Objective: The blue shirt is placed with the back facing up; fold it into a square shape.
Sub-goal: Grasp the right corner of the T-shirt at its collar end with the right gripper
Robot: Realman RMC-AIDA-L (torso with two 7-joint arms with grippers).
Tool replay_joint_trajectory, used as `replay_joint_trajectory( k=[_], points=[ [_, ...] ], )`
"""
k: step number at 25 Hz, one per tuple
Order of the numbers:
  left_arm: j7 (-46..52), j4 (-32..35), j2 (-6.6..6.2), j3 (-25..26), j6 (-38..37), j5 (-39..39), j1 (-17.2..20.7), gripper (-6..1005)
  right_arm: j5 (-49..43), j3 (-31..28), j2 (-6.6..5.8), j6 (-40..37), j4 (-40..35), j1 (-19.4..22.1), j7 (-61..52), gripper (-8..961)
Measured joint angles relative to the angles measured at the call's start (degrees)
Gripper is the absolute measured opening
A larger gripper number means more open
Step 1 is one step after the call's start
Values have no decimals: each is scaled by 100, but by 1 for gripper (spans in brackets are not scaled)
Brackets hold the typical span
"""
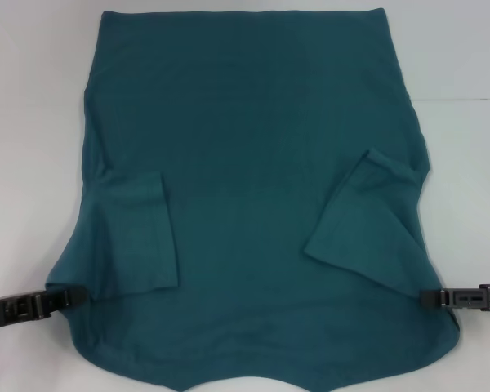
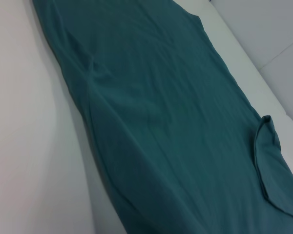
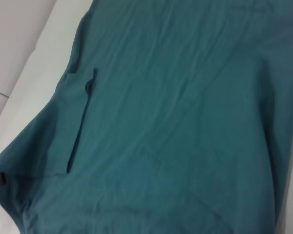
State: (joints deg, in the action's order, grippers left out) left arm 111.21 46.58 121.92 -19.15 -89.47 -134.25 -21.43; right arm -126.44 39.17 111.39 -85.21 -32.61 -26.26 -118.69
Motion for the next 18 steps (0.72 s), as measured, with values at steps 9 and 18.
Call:
replay_joint_trajectory(
  k=[9,18],
  points=[
    [-3,0,-10,-8,5,-13,-28,15,-69,-41,25,34,0,48,-1,905],
    [0,-8,-3,-43,25,-13,-30,15,-81,5,49,-51,56,-1,31,898]
  ],
)
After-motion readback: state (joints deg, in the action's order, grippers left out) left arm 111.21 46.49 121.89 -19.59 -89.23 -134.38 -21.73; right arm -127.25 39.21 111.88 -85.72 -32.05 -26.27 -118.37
